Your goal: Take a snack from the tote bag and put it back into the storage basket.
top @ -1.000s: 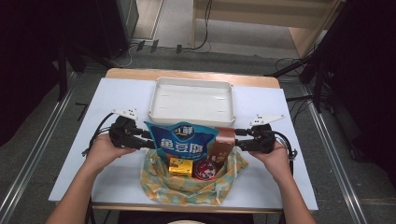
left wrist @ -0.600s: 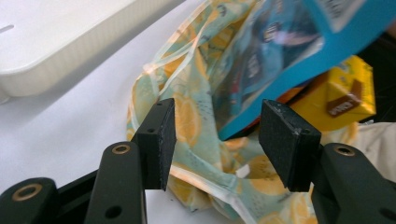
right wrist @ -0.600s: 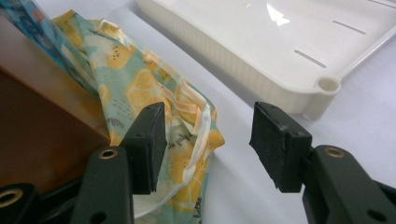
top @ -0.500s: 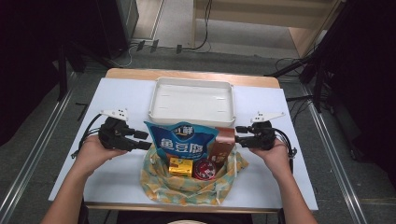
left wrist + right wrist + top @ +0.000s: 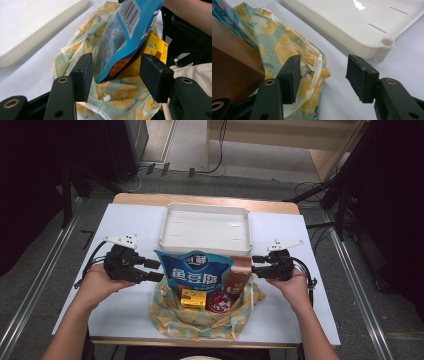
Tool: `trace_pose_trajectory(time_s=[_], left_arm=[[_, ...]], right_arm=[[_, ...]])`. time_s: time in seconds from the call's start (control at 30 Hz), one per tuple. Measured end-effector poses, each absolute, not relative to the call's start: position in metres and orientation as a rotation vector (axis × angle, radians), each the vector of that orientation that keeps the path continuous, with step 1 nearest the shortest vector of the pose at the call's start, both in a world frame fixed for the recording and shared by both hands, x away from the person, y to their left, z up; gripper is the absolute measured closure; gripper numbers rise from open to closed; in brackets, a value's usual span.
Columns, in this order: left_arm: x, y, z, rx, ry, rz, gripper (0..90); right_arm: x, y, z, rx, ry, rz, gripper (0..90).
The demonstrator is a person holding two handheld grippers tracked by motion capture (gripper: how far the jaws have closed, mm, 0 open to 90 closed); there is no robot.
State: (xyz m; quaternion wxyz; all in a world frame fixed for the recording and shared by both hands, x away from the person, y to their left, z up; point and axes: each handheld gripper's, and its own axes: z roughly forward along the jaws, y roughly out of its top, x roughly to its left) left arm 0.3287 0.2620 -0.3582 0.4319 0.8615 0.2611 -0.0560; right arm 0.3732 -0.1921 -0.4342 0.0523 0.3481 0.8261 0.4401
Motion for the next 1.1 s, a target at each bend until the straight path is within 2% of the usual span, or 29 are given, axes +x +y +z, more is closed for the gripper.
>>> trace_pose_trajectory(time_s=[0.57, 1.1], left_arm=[[0.324, 0.246, -0.333, 2.151, 0.601, -0.12, 44.8], [0.338, 0.222, -0.316, 2.18, 0.526, -0.12, 45.8]], right_arm=[[0.373, -0.192, -0.435, 1.061, 2.517, 1.323, 45.5], [0.374, -0.191, -0.436, 1.076, 2.511, 1.319, 44.5]])
